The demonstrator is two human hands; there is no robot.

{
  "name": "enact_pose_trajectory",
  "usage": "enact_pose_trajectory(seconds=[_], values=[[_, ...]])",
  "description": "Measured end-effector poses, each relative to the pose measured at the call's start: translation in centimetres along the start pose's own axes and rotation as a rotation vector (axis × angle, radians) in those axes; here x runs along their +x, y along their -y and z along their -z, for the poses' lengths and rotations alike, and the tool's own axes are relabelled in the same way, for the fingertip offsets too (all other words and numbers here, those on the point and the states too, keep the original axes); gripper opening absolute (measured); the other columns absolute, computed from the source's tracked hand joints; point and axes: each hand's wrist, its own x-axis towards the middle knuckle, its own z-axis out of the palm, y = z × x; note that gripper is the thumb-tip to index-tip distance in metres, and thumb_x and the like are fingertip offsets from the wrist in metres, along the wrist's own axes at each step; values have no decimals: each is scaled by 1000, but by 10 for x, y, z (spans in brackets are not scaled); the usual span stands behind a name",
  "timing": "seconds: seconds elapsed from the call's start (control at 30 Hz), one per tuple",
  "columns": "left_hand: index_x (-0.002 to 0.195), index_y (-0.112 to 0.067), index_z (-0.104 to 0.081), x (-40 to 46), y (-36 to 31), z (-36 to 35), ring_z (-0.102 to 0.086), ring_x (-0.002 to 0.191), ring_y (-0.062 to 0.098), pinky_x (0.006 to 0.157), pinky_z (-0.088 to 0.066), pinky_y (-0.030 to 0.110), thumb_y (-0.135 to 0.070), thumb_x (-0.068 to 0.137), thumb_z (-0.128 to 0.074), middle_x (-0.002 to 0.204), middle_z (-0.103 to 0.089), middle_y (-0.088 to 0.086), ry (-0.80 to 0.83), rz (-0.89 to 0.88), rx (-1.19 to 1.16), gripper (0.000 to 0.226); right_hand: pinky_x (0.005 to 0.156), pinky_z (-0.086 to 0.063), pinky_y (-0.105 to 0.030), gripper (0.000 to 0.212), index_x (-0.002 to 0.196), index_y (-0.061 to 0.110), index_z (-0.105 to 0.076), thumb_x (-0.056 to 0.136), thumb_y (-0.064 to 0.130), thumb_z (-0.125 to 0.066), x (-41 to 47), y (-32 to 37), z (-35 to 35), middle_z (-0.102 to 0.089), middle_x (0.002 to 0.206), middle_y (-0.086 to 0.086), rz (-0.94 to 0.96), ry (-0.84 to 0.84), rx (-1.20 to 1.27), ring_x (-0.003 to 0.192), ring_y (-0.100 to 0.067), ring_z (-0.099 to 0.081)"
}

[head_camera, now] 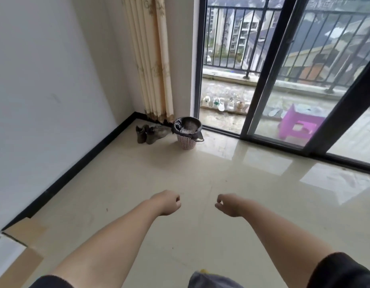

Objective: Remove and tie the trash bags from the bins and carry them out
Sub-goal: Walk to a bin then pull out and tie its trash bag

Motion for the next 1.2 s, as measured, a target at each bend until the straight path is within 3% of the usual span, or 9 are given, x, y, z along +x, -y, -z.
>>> enact_pose_trajectory(seconds=[0.3,0.43,0.7,0.93,1.2], values=[[111,-14,-59,161,4,101,-58,104,29,78,-43,30,-27,93,-37,115,-63,8,34,18,-30,31,101,-37,-34,45,133,5,-44,100,34,-32,153,-23,120,-50,137,-15,26,48,-9,126,-31,-46],[113,-14,-58,248,30,150,-57,107,30,87,-46,33,-29,93,-39,120,-61,8,34,8,-29,32,101,-37,-34,45,133,4,-44,101,33,-32,235,-24,172,-50,137,-15,26,31,37,126,-31,-46],[114,-17,-58,400,77,252,-56,111,27,89,-45,32,-30,94,-39,125,-59,6,114,-7,12,30,96,-41,-36,43,129,5,-47,100,34,-34,365,-22,269,-55,129,-18,-48,6,212,119,-34,-51],[117,-12,-59,510,70,277,-55,113,27,90,-43,29,-27,96,-40,125,-60,9,190,28,-157,32,94,-41,-35,42,127,5,-50,99,32,-35,461,-45,303,-56,129,-19,-38,93,267,118,-34,-52],[102,-18,-61,668,85,246,-60,102,25,84,-47,30,-26,92,-41,108,-66,6,192,115,-362,23,91,-41,-32,40,126,8,-50,100,33,-34,635,-100,312,-58,127,-16,-48,108,318,116,-31,-53]])
